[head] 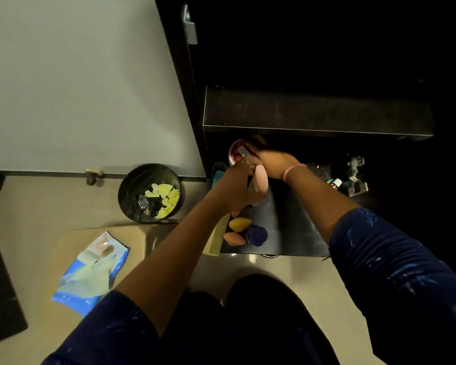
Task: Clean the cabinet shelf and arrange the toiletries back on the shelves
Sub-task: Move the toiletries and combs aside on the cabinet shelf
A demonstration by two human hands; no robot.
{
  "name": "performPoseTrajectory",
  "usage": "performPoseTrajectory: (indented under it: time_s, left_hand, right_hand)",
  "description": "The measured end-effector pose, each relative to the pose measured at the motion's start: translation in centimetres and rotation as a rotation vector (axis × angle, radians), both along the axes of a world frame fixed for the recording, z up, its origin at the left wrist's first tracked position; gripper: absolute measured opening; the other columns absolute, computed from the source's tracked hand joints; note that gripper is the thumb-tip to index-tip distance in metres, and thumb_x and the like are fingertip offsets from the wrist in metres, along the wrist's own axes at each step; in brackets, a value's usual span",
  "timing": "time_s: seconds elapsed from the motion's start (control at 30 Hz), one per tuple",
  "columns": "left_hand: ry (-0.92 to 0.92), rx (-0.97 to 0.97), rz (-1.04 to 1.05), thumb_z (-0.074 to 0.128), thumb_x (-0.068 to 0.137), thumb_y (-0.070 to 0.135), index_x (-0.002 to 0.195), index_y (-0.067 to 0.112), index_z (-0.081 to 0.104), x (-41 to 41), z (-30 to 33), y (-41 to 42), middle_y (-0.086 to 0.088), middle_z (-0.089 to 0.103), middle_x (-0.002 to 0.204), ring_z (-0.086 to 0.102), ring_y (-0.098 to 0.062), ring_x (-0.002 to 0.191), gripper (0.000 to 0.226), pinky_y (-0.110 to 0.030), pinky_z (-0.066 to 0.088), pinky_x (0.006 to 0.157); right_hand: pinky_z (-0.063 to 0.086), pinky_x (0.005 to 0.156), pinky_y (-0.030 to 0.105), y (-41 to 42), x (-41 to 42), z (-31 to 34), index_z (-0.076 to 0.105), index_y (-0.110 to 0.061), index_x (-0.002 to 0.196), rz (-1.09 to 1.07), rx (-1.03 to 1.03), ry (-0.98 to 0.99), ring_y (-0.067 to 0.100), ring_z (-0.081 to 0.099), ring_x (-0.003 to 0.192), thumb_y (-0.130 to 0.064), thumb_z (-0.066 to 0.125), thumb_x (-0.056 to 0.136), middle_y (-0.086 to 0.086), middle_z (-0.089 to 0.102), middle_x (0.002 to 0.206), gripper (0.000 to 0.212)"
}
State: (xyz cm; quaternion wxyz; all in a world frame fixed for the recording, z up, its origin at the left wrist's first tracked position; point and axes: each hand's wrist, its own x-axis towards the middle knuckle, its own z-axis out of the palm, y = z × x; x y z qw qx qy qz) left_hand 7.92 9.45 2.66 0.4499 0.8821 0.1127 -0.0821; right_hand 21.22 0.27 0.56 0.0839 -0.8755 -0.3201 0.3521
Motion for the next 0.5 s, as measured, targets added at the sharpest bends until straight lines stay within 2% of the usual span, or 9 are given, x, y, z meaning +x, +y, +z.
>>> performPoseTrajectory:
  time_s: [0.17, 0.27, 0.37, 0.43, 0.5]
  left_hand:
    - [0.011, -0.02, -0.016, 0.074, 0.074, 0.02, 0.132, 0.015, 0.042, -0.1, -0.1, 0.4, -0.004, 0.051, 0.132, 0.049, -0.018, 0.121, 0.066, -0.023, 0.038, 0.097]
    - [0.016, -0.004, -0.027, 0.076, 0.072, 0.022, 0.13, 0.015, 0.044, -0.2, -0.5, 0.9, -0.004, 0.051, 0.131, 0.051, -0.019, 0.12, 0.068, -0.03, 0.043, 0.101]
    - [0.017, 0.019, -0.046, 0.073, 0.073, 0.022, 0.132, 0.011, 0.044, -0.3, -0.5, 1.4, -0.006, 0.053, 0.13, 0.052, -0.021, 0.118, 0.066, -0.03, 0.045, 0.097]
    - [-0.009, -0.013, -0.048, 0.07, 0.076, 0.016, 0.134, 0.015, 0.041, -0.4, -0.2, 1.6, -0.007, 0.053, 0.129, 0.052, -0.02, 0.115, 0.065, -0.03, 0.046, 0.095]
    - [-0.033, -0.048, -0.053, 0.069, 0.076, 0.014, 0.135, 0.02, 0.038, -0.5, 0.0, 1.9, -0.006, 0.052, 0.129, 0.052, -0.017, 0.113, 0.067, -0.03, 0.047, 0.095]
  right_hand:
    - [0.027, 0.11, 0.034, 1.1, 0.3, -0.5, 0.032, -0.027, 0.143, -0.108, 0.072, 0.087, 0.028, 0.035, 0.134, -0.051, 0.04, 0.093, 0.007, 0.035, 0.149, 0.056]
    - [0.03, 0.104, 0.031, 1.5, 0.4, -1.1, 0.036, -0.029, 0.141, -0.236, 0.088, 0.112, 0.027, 0.04, 0.13, -0.054, 0.037, 0.094, 0.006, 0.039, 0.147, 0.053]
    - [0.03, 0.103, 0.032, 1.4, 0.5, -1.4, 0.04, -0.029, 0.138, -0.275, 0.093, 0.138, 0.026, 0.041, 0.129, -0.053, 0.04, 0.093, 0.005, 0.041, 0.146, 0.051]
    - [0.029, 0.106, 0.034, 1.3, 0.5, -1.2, 0.04, -0.025, 0.137, -0.233, 0.094, 0.128, 0.028, 0.04, 0.13, -0.045, 0.041, 0.096, 0.007, 0.041, 0.145, 0.046]
    - [0.03, 0.111, 0.039, 1.2, 0.6, -0.8, 0.04, -0.026, 0.137, -0.238, 0.139, 0.107, 0.029, 0.04, 0.129, -0.045, 0.041, 0.095, 0.008, 0.042, 0.144, 0.046]
